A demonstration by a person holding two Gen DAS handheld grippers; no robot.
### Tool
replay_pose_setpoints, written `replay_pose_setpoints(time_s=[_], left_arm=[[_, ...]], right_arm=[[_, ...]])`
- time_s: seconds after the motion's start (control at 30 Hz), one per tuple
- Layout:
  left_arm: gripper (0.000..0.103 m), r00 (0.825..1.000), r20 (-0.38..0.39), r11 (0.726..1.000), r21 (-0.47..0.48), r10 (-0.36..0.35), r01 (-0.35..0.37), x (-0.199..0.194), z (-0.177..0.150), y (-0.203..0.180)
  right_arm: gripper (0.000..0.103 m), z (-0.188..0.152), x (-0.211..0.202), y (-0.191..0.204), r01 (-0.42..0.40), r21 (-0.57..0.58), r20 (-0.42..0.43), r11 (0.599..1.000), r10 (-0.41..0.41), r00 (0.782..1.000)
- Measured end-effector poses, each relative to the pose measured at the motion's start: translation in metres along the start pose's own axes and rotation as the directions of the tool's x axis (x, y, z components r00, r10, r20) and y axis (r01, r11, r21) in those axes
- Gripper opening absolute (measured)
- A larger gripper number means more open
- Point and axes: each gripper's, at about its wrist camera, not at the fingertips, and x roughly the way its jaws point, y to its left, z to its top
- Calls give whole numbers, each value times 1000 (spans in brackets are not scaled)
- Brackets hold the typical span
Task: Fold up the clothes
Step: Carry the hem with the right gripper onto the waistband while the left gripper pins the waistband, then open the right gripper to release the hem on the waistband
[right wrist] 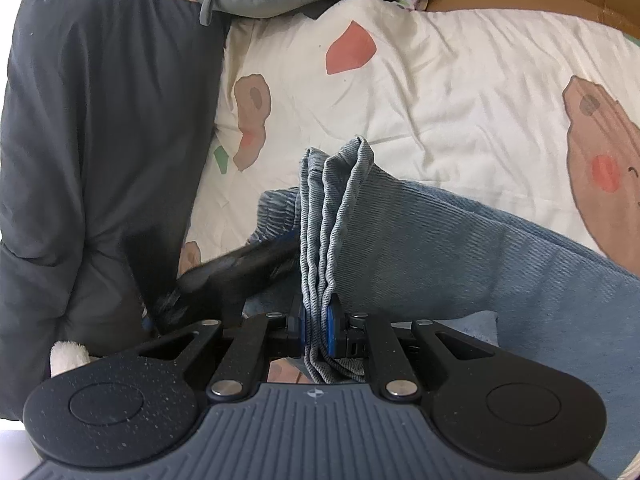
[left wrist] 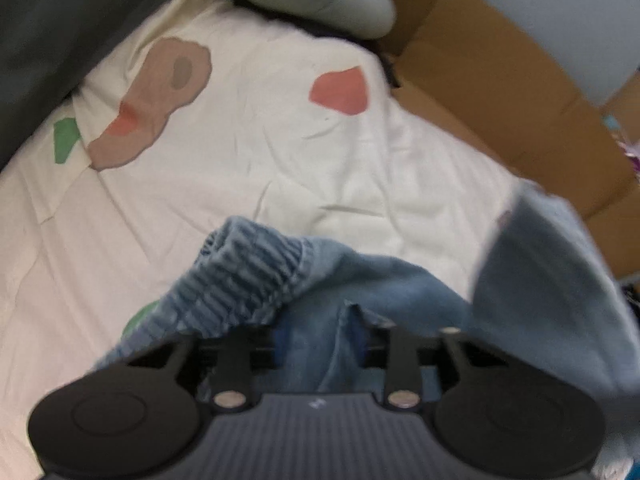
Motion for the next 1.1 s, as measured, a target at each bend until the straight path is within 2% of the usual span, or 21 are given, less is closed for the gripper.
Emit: replay_pose_setpoints(time_s=[0.03, 0.07, 0.3, 0.5, 0.57, 0.73, 0.9, 1.1], left_arm=[[53, 1000, 12, 1000, -7, -1, 1, -9, -6, 2], [56, 1000, 25, 1000, -14, -2, 2, -18, -12, 4], [56, 998, 56, 993, -119, 2, 5, -77, -49, 37], [57, 998, 37, 984, -169, 59, -52, -117, -70, 60], [58, 997, 35, 985, -160, 74, -68, -129, -76, 65], [59, 995, 52, 976, -206, 86, -74, -147, -83, 75], [62, 994, 99, 971, -237, 55, -30, -160, -84, 63], [67, 989, 144, 980, -198, 4, 24, -180, -86, 38]], right_arm=[[8, 0, 4, 0, -1, 6, 2, 1000, 1, 1000], [8, 0, 8, 0, -4, 12, 3, 1000, 4, 1000], [13, -8, 40, 5, -12, 8, -8, 1000, 12, 1000], [29, -16, 49, 2, -65, 39, -2, 997, 65, 998], [36, -19, 43, 3, -74, 45, 8, 996, 74, 997], [38, -23, 7, 5, -90, 27, 42, 996, 89, 995], [39, -25, -41, 9, -51, -10, 84, 999, 52, 995], [40, -34, -92, 9, -21, -20, 140, 1000, 24, 990]])
